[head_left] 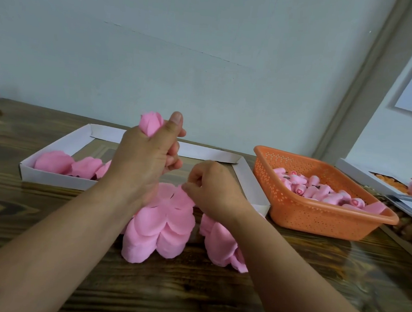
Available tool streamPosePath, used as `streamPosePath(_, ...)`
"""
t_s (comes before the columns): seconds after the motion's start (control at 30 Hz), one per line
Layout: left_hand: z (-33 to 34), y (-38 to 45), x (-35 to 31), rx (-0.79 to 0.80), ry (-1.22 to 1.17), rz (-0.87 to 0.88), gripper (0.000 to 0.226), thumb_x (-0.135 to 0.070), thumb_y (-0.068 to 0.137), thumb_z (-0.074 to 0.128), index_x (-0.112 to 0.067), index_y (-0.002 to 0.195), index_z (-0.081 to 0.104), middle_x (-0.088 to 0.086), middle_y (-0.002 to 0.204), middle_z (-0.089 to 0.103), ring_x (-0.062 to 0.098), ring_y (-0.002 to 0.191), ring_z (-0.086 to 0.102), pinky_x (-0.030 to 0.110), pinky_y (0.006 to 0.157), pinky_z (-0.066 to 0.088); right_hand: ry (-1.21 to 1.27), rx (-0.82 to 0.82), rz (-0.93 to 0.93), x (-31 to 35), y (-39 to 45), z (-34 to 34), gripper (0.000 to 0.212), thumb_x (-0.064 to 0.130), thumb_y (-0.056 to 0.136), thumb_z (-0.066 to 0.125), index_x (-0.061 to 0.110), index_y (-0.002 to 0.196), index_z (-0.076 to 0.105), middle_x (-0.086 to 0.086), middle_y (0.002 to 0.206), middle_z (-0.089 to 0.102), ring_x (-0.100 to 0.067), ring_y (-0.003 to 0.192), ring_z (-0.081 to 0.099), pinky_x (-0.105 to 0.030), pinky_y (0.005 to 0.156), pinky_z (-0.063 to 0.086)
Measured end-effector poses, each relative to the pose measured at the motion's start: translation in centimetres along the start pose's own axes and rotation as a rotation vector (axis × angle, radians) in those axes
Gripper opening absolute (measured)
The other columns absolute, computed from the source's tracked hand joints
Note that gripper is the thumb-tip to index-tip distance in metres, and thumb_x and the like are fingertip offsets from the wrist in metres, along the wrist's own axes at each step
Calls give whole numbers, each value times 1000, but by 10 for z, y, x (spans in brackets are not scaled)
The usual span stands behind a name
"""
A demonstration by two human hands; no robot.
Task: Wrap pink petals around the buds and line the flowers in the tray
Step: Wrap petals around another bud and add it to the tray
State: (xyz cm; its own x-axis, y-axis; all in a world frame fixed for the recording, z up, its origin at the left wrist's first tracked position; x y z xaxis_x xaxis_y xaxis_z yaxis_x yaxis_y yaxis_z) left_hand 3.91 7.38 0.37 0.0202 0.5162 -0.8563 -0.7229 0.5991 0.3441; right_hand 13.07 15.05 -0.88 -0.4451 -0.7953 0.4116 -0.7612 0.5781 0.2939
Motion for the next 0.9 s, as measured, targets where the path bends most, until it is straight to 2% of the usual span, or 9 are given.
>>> streamPosePath(0.13,1,-1,0,-9,4,-6,28,-35,92,56,-13,75,57,-7,47,39,5,38,31,17,47,45,53,-24,-8,-5,1,5,22,11,89,54,14,67,50,0,70,52,-18,67,50,-32,62,45)
streamPosePath(0.2,0,-1,-2,-10,3,-3,28,-34,93,56,-13,75,57,-7,47,39,6,38,31,18,47,43,437,-99,48,-14,0,0,20,6,89,55,3,69,53,-7,68,53,-18,62,52,-32,58,47)
streamPosePath(0.3,0,-1,-2,-13,-12,-6,28,-33,93,57,-12,75,56,-6,47,39,6,39,30,20,48,41,1133,-51,256,-32,0,7,18,8,95,49,7,77,52,-13,75,65,-26,62,66,-36,61,58)
streamPosePath(0.4,0,-2,1,-9,14,0,28,-34,92,57,-13,74,57,-7,47,40,6,39,31,19,47,43,1375,23,309,-35,-1,12,22,14,99,39,-2,106,53,-17,83,72,-29,73,71,-34,62,58)
streamPosePath(0.57,0,-1,9,0,60,-16,31,-36,94,54,-14,73,58,-10,44,44,5,38,36,19,48,49,1407,-6,228,-38,-7,3,21,13,92,44,6,96,63,-11,100,71,-23,100,67,-39,86,50)
streamPosePath(0.63,0,-1,11,0,49,-25,33,-37,94,53,-14,71,58,-8,45,44,6,39,37,20,48,49,1296,-58,184,-39,-11,-4,17,8,86,52,13,78,66,-3,90,68,-16,91,64,-34,81,50)
streamPosePath(0.7,1,-2,13,12,46,-38,35,-38,94,53,-14,70,59,-6,46,45,7,39,38,21,48,48,1217,-95,157,-38,-14,-10,32,0,87,50,16,62,61,3,70,60,-11,73,58,-29,71,47)
streamPosePath(0.77,3,-3,16,23,28,-67,36,-39,95,52,-13,71,59,-6,46,45,6,39,39,21,48,49,1269,-115,161,-39,-15,-11,32,-3,89,45,10,63,57,-3,67,54,-16,70,53,-31,72,45)
streamPosePath(0.9,4,-5,22,13,-41,-129,35,-41,97,49,-11,79,57,-6,47,51,6,42,46,32,62,51,1536,74,239,-32,-19,2,30,3,88,37,-12,90,63,-26,96,66,-36,94,62,-43,94,47)
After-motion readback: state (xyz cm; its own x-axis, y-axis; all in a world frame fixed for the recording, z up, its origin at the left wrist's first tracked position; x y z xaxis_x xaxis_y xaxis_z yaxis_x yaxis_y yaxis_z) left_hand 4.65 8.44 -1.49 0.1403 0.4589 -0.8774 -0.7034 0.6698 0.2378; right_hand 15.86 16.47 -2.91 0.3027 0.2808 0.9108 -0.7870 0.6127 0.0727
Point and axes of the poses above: each hand's wrist, its own y-axis towards the middle knuckle, its own z-axis out of the palm, x = y × z, the point moved 6 cm from there along y, towards the middle knuckle
